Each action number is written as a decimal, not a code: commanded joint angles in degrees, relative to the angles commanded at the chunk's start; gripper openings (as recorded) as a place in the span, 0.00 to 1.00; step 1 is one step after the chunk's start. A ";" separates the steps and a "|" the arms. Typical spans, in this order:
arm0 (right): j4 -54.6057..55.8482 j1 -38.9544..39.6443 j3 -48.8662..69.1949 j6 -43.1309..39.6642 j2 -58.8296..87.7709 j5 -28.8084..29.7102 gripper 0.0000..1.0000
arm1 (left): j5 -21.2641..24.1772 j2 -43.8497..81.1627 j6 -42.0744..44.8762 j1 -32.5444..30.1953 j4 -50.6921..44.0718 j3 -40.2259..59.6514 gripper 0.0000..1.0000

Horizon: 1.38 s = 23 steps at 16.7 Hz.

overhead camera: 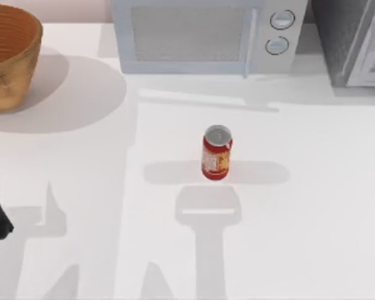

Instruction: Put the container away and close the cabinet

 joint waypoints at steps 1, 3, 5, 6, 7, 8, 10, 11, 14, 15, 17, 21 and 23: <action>1.97 -7.07 0.44 0.05 3.31 1.71 1.00 | 0.00 0.00 0.00 0.00 0.00 0.00 1.00; 6.11 -21.79 1.43 0.09 10.14 5.25 1.00 | 0.00 0.00 0.00 0.00 0.00 0.00 1.00; 10.57 -37.39 2.64 0.06 17.31 8.98 1.00 | 0.00 0.00 0.00 0.00 0.00 0.00 1.00; 12.87 -45.38 3.31 0.02 20.97 10.87 1.00 | 0.00 0.00 0.00 0.00 0.00 0.00 1.00; 15.27 -53.55 4.09 -0.03 24.71 12.79 1.00 | 0.00 0.00 0.00 0.00 0.00 0.00 1.00; 17.68 -61.74 4.89 -0.09 28.45 14.70 1.00 | 0.00 0.00 0.00 0.00 0.00 0.00 1.00; 22.64 -78.26 6.72 -0.22 36.02 18.48 1.00 | 0.00 0.00 0.00 0.00 0.00 0.00 1.00; 25.16 -86.52 7.75 -0.29 39.80 20.32 1.00 | 0.00 0.00 0.00 0.00 0.00 0.00 1.00; 32.73 -111.06 11.10 -0.49 51.07 25.64 1.00 | 0.00 0.00 0.00 0.00 0.00 0.00 1.00; 35.24 -119.04 12.35 -0.54 54.74 27.29 1.00 | 0.00 0.00 0.00 0.00 0.00 0.00 1.00; 40.21 -134.68 14.94 -0.64 61.97 30.45 1.00 | 0.00 0.00 0.00 0.00 0.00 0.00 1.00; 49.76 -163.94 20.53 -0.75 75.59 35.96 1.00 | 0.00 0.00 0.00 0.00 0.00 0.00 1.00; 54.26 -177.37 23.48 -0.78 81.86 38.29 1.00 | 0.00 0.00 0.00 0.00 0.00 0.00 1.00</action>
